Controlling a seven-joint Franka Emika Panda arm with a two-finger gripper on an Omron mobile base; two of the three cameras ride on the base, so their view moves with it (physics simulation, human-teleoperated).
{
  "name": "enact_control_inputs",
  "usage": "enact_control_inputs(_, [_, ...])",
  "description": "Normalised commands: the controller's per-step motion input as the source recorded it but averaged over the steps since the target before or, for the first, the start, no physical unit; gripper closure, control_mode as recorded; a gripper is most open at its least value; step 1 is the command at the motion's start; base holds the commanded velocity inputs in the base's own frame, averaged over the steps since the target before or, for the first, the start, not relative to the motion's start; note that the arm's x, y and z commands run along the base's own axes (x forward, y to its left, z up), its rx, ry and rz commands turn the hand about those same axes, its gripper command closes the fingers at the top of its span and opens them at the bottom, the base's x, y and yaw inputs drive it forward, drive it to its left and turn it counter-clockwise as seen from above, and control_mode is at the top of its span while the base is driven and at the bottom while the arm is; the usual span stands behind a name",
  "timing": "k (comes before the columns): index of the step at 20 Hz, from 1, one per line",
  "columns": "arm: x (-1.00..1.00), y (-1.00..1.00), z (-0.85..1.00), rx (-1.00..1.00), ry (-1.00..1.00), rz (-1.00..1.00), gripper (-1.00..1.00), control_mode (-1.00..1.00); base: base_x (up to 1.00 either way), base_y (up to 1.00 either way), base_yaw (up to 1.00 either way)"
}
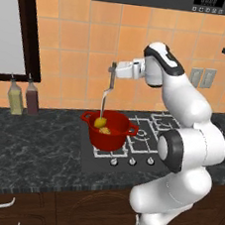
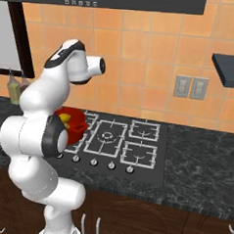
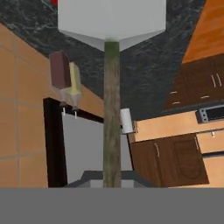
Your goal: Put the squash and lemon in the pot. Retrieve the spatula and lightly stir the vegetables in the pot.
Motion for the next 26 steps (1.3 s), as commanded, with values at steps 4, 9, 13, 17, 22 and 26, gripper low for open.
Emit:
enact_control_inputs(4, [0.19, -0.05, -0.39, 0.0, 0.0, -0.09, 1.0, -1.0, 0.0, 0.0, 0.0])
enact_control_inputs(9, [0.12, -0.06, -0.35, 0.0, 0.0, -0.09, 1.0, -1.0, 0.0, 0.0, 0.0])
enact_control_inputs(13, [0.0, -0.05, -0.24, 0.0, 0.0, -0.09, 1.0, -1.0, 0.0, 0.0, 0.0])
enact_control_inputs(17, [0.0, -0.04, -0.35, 0.0, 0.06, -0.1, 1.0, -1.0, 0.0, 0.0, 0.0])
enact_control_inputs(22, [0.0, -0.13, -0.34, 0.0, 0.05, -0.1, 1.0, -1.0, 0.0, 0.0, 0.0])
enact_control_inputs(26, [0.0, -0.16, -0.31, 0.0, 0.03, -0.1, 1.0, -1.0, 0.0, 0.0, 0.0])
